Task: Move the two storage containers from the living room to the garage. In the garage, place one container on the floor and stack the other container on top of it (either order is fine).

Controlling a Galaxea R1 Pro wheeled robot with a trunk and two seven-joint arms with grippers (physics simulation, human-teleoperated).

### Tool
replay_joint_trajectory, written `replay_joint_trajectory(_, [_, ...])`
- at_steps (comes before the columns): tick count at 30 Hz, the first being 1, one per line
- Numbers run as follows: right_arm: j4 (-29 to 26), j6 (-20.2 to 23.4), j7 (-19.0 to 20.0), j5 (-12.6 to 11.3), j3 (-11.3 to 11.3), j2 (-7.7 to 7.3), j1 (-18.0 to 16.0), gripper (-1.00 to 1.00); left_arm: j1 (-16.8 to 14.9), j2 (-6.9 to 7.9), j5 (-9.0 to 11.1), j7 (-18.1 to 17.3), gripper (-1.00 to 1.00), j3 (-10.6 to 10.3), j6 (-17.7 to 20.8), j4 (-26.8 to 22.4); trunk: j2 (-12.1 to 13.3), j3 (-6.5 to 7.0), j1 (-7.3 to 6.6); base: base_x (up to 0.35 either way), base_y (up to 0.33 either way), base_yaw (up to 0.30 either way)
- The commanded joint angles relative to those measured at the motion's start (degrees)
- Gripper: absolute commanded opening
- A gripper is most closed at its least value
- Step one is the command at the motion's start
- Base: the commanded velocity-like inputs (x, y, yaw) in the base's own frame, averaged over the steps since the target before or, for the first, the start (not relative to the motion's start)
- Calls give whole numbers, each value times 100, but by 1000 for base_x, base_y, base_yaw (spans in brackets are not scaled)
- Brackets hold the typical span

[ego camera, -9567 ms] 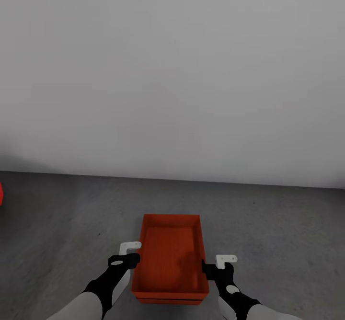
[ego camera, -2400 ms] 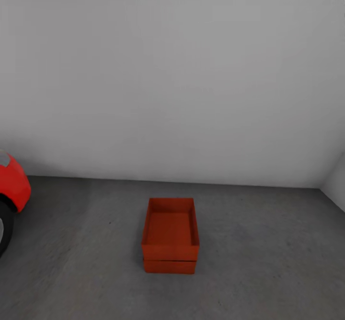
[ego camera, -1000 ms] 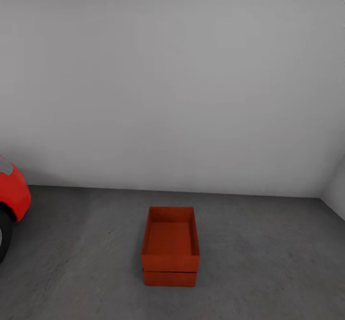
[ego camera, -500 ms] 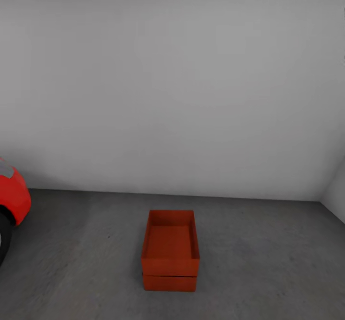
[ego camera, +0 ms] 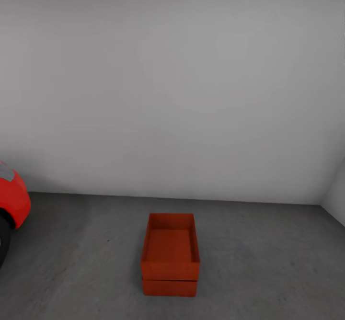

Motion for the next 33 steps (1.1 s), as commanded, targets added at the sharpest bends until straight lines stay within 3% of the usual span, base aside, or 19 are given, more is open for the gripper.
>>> replay_joint_trajectory(1, [16,-32,-2,-42,48,2,-7,100,-4,-1,35,14,100,-40,-15,5,-5,2,1,0,0,0])
replay_joint_trajectory(33, [15,-6,-2,-108,-9,-47,-7,100,-4,-12,35,-37,100,-34,-5,1,-5,300,1,0,0,0])
